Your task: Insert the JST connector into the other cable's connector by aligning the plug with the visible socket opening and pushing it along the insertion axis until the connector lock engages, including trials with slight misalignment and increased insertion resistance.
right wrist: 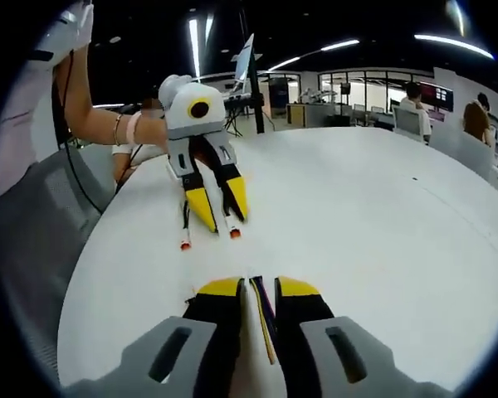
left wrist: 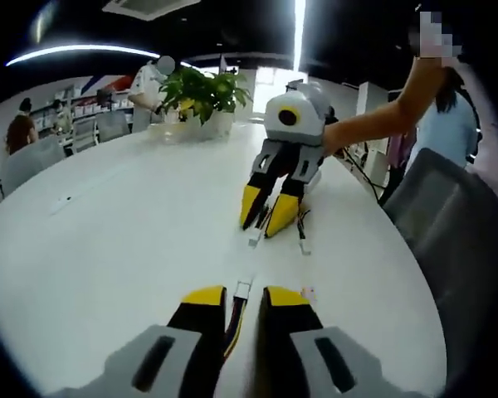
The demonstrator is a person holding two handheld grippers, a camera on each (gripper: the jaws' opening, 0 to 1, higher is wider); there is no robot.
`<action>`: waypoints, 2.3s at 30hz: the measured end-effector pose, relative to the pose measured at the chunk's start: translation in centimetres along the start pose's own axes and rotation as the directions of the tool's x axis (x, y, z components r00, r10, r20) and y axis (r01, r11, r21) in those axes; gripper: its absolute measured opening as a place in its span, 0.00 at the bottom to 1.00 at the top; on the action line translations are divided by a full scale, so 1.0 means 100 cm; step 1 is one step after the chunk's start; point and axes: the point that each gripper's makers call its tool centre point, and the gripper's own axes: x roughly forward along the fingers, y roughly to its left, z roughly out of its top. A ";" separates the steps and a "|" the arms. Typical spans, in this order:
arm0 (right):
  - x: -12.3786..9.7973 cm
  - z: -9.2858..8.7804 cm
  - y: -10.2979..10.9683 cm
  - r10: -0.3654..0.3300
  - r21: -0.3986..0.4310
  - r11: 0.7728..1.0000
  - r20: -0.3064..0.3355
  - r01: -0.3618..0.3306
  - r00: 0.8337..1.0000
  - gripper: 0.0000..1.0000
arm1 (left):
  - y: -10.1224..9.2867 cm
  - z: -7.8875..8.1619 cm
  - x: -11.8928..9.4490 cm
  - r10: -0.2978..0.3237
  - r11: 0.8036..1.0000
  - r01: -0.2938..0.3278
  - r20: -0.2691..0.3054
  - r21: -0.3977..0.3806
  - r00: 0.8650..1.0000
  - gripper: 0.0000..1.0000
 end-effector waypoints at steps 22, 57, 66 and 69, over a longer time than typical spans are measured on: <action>0.004 0.002 0.002 0.006 -0.072 0.997 0.016 -0.005 1.000 0.05 | -0.003 0.002 0.003 -0.019 0.998 0.016 0.054 0.054 0.998 0.03; 0.001 0.005 -0.002 0.022 -0.092 0.996 0.011 -0.021 1.000 0.04 | -0.002 0.010 -0.001 -0.039 0.999 0.038 0.087 0.014 0.995 0.00; -0.008 0.029 0.004 0.034 -0.107 0.994 0.037 -0.030 0.999 0.04 | 0.003 0.023 -0.007 -0.041 0.999 0.040 0.106 0.019 0.993 0.00; -0.011 0.036 0.003 0.039 -0.130 0.991 0.046 -0.032 0.998 0.04 | 0.002 0.028 -0.008 -0.047 0.998 0.043 0.103 0.038 0.994 0.00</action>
